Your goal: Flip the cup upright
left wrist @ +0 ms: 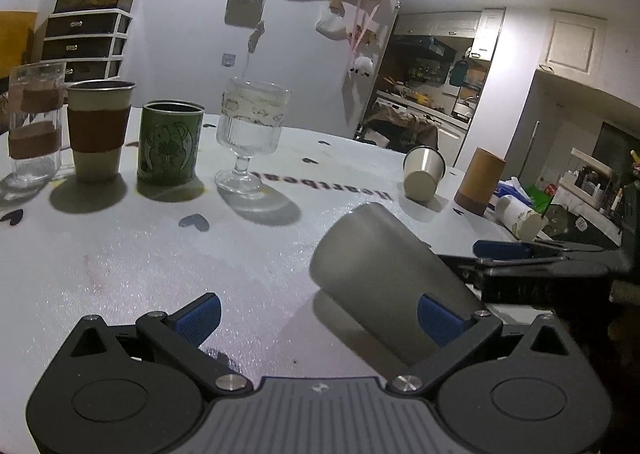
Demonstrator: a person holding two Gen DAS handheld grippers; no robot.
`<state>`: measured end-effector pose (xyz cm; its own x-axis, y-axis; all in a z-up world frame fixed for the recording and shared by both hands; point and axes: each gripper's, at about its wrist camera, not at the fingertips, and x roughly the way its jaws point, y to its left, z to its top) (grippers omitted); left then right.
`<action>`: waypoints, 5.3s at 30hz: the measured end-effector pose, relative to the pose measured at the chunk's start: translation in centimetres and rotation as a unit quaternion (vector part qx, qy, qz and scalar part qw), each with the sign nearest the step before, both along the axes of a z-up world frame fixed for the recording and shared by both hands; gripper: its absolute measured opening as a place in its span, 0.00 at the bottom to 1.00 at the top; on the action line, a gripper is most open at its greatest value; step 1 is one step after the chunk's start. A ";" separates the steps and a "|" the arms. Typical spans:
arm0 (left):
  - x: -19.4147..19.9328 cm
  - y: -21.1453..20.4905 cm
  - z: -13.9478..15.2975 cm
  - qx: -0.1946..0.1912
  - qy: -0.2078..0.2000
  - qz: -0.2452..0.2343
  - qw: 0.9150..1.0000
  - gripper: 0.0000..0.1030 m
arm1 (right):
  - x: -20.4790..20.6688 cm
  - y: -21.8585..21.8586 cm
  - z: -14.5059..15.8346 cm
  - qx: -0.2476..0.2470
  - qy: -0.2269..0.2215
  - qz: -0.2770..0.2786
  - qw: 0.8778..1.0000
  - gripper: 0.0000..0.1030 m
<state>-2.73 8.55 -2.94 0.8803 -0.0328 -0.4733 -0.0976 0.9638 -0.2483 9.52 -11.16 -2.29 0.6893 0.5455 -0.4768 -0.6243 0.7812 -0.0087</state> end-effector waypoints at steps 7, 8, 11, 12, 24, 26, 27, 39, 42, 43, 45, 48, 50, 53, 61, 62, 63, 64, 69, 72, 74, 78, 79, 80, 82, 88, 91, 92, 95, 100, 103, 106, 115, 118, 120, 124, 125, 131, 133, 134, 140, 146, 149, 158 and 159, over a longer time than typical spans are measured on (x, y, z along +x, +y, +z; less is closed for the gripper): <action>0.1 0.6 -0.1 -0.017 0.002 0.010 1.000 1.00 | 0.8 -2.0 0.9 0.103 0.138 0.005 0.985 0.79; 0.1 0.6 -0.2 -0.019 0.003 0.010 1.000 1.00 | 0.7 -2.3 1.1 0.119 0.156 0.017 0.980 0.77; 0.3 0.5 -0.2 -0.020 0.006 0.011 1.000 1.00 | -0.1 -2.3 1.4 0.140 0.194 0.063 0.969 0.76; 0.3 0.5 -0.2 -0.021 0.006 0.011 1.000 1.00 | -0.5 -2.0 1.4 0.137 0.200 0.078 0.967 0.75; 1.9 3.1 0.0 -0.177 0.016 -0.007 0.984 0.90 | -1.2 -0.6 0.0 0.120 0.205 0.096 0.967 0.58; 3.2 3.1 -0.3 -0.214 0.029 -0.021 0.976 0.89 | -1.4 -0.8 0.0 0.120 0.201 0.096 0.967 0.58; 3.9 3.0 -0.5 -0.229 0.036 -0.027 0.972 0.88 | -1.5 -0.8 -0.1 0.121 0.199 0.096 0.968 0.58; 7.0 2.3 -2.1 -0.302 0.027 -0.037 0.952 0.77 | -1.8 -2.2 -0.6 0.142 0.191 0.103 0.966 0.58; 6.2 1.9 -0.9 -0.273 0.014 -0.046 0.961 0.75 | -2.4 -2.2 -0.6 0.136 0.174 0.108 0.969 0.58; 5.8 1.6 -0.2 -0.254 0.006 -0.050 0.966 0.75 | -2.6 -2.2 -0.5 0.133 0.166 0.111 0.971 0.58; 5.0 0.8 1.0 -0.214 -0.011 -0.057 0.975 0.74 | -3.4 -1.9 -0.3 0.120 0.144 0.116 0.975 0.58; 3.7 -0.9 3.1 -0.133 -0.044 -0.067 0.988 0.73 | -4.8 -1.1 -0.1 0.090 0.098 0.124 0.983 0.58; 3.0 -2.4 4.0 -0.078 -0.058 -0.071 0.993 0.72 | -5.6 -0.5 -0.1 0.071 0.076 0.129 0.986 0.58; 3.2 -4.2 4.3 -0.010 -0.068 -0.068 0.995 0.72 | -5.9 0.1 -0.2 0.061 0.063 0.128 0.988 0.57; 7.8 -4.5 5.8 0.085 -0.099 -0.031 0.991 0.72 | -5.7 -0.1 -0.8 0.061 0.038 0.079 0.994 0.75; 8.6 -4.4 6.0 0.091 -0.101 -0.025 0.990 0.72 | -5.6 -0.4 -0.8 0.064 0.039 0.075 0.994 0.75; 9.7 -4.4 6.2 0.096 -0.103 -0.017 0.990 0.72 | -5.6 -0.6 -0.8 0.065 0.037 0.071 0.995 0.75; 10.7 -4.3 6.3 0.099 -0.103 -0.012 0.990 0.72 | -5.7 -0.7 -0.8 0.064 0.034 0.065 0.995 0.75; 15.7 -3.5 6.0 0.106 -0.090 0.015 0.990 0.72 | -5.4 -1.9 -0.5 0.072 0.026 0.038 0.996 0.75; 18.3 -2.9 5.4 0.115 -0.082 0.036 0.989 0.72 | -5.3 -2.5 -0.5 0.076 0.023 0.024 0.997 0.75; 19.5 -2.6 4.9 0.118 -0.080 0.044 0.989 0.72 | -5.2 -2.9 -0.5 0.078 0.023 0.018 0.996 0.75; 21.1 -1.9 4.3 0.116 -0.087 0.063 0.987 0.72 | -4.9 -3.5 -0.8 0.079 0.024 0.009 0.997 0.75; 21.5 -1.7 4.1 0.115 -0.090 0.069 0.987 0.72 | -4.8 -3.5 -0.8 0.079 0.024 0.007 0.997 0.75; 21.7 -1.6 4.0 0.115 -0.091 0.069 0.987 0.72 | -4.8 -3.6 -0.9 0.079 0.024 0.006 0.997 0.75; 21.9 -1.9 3.7 0.125 -0.096 0.070 0.985 0.72 | -4.7 -3.7 -0.9 0.080 0.024 0.004 0.997 0.75; 22.1 -2.7 3.8 0.148 -0.094 0.064 0.982 0.73 | -4.9 -3.8 -0.8 0.081 0.020 0.003 0.996 0.75; 22.1 -2.8 3.7 0.148 -0.089 0.066 0.983 0.74 | -4.9 -3.8 -0.8 0.082 0.019 0.002 0.996 0.75; 22.1 -2.8 3.6 0.148 -0.083 0.065 0.983 0.78 | -5.0 -3.8 -0.7 0.082 0.018 0.002 0.996 0.75; 21.8 -2.8 3.2 0.148 -0.075 0.056 0.984 0.83 | -5.1 -3.8 -0.7 0.083 0.017 0.003 0.996 0.75; 20.7 -2.3 3.6 0.128 -0.070 0.043 0.988 0.86 | -5.1 -3.8 -0.5 0.083 0.014 0.002 0.996 0.75; 19.0 -2.3 4.6 0.117 -0.077 0.034 0.990 0.89 | -4.9 -3.8 0.0 0.085 0.007 0.001 0.996 0.75; 16.7 -2.5 5.7 0.121 -0.089 0.023 0.988 0.91 | -4.8 -4.0 0.7 0.093 -0.005 -0.002 0.996 0.75; 8.8 -2.0 7.0 0.159 -0.085 0.041 0.983 1.00 | -4.6 -4.5 3.2 0.121 -0.054 -0.026 0.991 0.76; 6.0 -1.7 7.2 0.160 -0.091 0.044 0.982 1.00 | -4.8 -4.6 3.6 0.123 -0.066 -0.033 0.990 0.77; 4.4 -1.5 7.3 0.160 -0.096 0.045 0.981 1.00 | -4.9 -4.6 3.7 0.123 -0.071 -0.038 0.989 0.78; 1.6 -1.6 7.3 0.159 -0.100 0.049 0.981 1.00 | -5.6 -4.5 3.9 0.115 -0.089 -0.042 0.988 0.83; 1.0 -1.8 7.2 0.158 -0.101 0.050 0.981 1.00 | -5.8 -4.5 4.0 0.113 -0.093 -0.043 0.988 0.84; -2.3 -2.3 6.9 0.143 -0.109 0.068 0.981 1.00 | -6.3 -5.0 4.0 0.112 -0.102 -0.058 0.987 0.94; -3.0 -2.5 6.8 0.139 -0.112 0.079 0.981 1.00 | -6.4 -5.0 4.0 0.107 -0.104 -0.064 0.987 0.97; -3.3 -2.6 6.7 0.137 -0.112 0.084 0.981 1.00 | -6.5 -5.1 4.0 0.105 -0.106 -0.067 0.987 1.00; -3.9 -2.9 6.0 0.132 -0.098 0.094 0.982 1.00 | -7.0 -5.4 3.6 0.096 -0.109 -0.073 0.987 1.00; -3.9 -3.2 5.3 0.136 -0.085 0.092 0.983 1.00 | -7.1 -5.6 3.2 0.092 -0.105 -0.079 0.987 1.00; -4.0 -3.2 5.3 0.138 -0.085 0.095 0.982 1.00 | -7.2 -5.6 3.2 0.092 -0.104 -0.081 0.987 1.00; -4.3 -3.1 5.4 0.136 -0.087 0.100 0.982 1.00 | -7.4 -5.5 3.3 0.089 -0.109 -0.077 0.987 1.00; -4.3 -3.1 5.4 0.136 -0.087 0.100 0.982 1.00 | -7.4 -5.5 3.3 0.089 -0.109 -0.077 0.987 1.00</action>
